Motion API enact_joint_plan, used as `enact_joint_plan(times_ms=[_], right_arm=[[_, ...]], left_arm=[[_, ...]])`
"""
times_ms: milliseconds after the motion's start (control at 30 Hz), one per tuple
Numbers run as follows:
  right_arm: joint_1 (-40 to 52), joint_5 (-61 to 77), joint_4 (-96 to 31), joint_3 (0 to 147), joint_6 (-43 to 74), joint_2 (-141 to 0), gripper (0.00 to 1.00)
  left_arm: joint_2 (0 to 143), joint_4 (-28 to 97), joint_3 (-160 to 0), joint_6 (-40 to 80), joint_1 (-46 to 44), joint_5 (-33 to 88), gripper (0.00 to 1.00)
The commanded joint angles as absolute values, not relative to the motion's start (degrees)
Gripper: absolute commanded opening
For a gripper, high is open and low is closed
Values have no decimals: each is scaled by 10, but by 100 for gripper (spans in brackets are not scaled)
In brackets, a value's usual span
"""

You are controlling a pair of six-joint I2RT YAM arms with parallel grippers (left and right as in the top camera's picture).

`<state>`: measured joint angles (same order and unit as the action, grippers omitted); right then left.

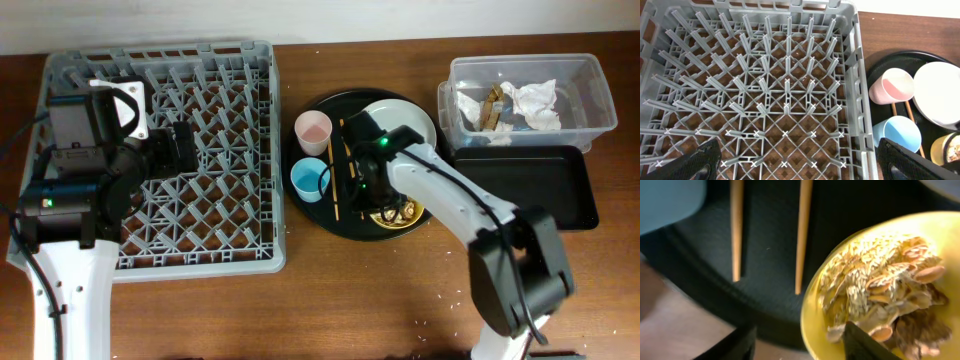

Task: Sort waste into correct bins and load items into the dishwasher rack
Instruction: 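Grasp the rim of the yellow bowl with the right gripper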

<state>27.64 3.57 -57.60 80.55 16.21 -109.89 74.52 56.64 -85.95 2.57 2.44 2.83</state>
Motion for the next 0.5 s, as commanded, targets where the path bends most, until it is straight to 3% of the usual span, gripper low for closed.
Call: enact_joint_plan(times_ms=[0,133,300,400,467], right_arm=[[279,6,-568,804,133,-1122,51],[279,1,-560,804,133,-1136,31],[279,-16,-544,793,133,-1136,28],[279,-16,-544,790,133,-1136,4],[279,-16,-545,790,133,-1136,4]], left_arm=[[746,567,-872,17,28,35,99],[746,567,-872,17,28,35,99],[746,567,-872,17,27,34,99],[746,567,-872,17,28,35,99],[746,567,-872,17,28,34,99]])
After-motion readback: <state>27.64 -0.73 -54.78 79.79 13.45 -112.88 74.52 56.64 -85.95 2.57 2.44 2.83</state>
